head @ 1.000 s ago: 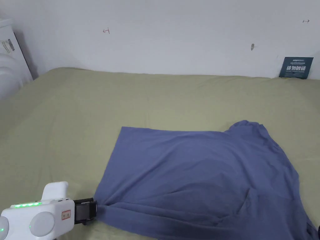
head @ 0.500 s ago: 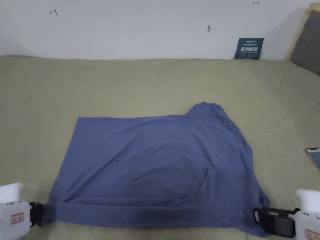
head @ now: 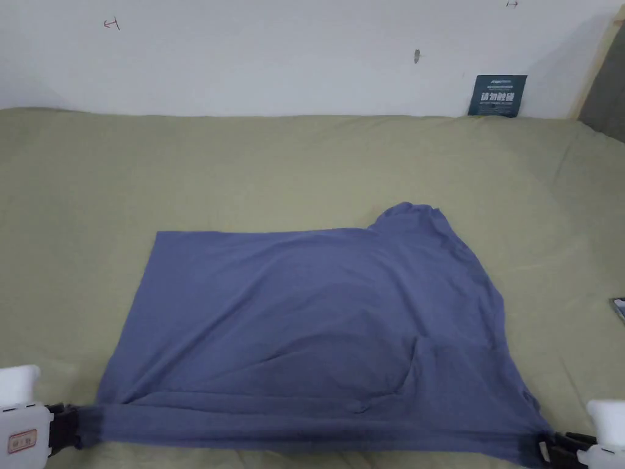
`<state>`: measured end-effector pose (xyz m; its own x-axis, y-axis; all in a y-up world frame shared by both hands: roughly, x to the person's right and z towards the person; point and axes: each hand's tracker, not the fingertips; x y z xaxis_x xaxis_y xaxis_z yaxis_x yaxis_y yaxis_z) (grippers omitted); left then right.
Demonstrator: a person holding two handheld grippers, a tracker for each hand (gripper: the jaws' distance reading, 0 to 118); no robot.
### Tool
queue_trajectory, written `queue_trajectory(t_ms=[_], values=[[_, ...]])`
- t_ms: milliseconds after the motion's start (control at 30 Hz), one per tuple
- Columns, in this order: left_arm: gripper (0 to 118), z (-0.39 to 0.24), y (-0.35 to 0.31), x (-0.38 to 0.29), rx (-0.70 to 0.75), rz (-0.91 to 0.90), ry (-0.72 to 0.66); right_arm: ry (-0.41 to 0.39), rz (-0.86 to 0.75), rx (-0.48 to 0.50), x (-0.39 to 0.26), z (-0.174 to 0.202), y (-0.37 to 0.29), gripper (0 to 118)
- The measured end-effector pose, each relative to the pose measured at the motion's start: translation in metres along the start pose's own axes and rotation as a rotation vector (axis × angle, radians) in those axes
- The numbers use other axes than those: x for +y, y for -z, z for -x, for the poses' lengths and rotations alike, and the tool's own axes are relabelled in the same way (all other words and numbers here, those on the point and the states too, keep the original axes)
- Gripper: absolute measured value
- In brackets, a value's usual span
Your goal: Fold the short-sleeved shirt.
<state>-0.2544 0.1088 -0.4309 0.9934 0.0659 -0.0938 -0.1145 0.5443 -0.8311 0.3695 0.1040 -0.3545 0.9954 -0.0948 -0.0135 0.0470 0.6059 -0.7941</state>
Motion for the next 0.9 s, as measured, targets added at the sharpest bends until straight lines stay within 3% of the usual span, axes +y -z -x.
queue_trajectory(t_ms=[167,367,600,900], values=[[3,-0.004,-0.01,0.021,-0.013,-0.04,0.01,-0.003,-0.082,0.013,0.037,0.004,-0.014,5],[3,-0.019,0.001,0.082,-0.013,-0.089,0.037,-0.029,-0.117,0.005,0.115,0.004,0.013,5],[3,-0.035,0.05,0.15,-0.008,-0.087,0.05,-0.047,-0.056,-0.037,0.189,0.002,0.078,5],[4,-0.052,0.119,0.185,-0.003,-0.031,0.053,-0.075,0.033,-0.068,0.216,-0.004,0.148,5]])
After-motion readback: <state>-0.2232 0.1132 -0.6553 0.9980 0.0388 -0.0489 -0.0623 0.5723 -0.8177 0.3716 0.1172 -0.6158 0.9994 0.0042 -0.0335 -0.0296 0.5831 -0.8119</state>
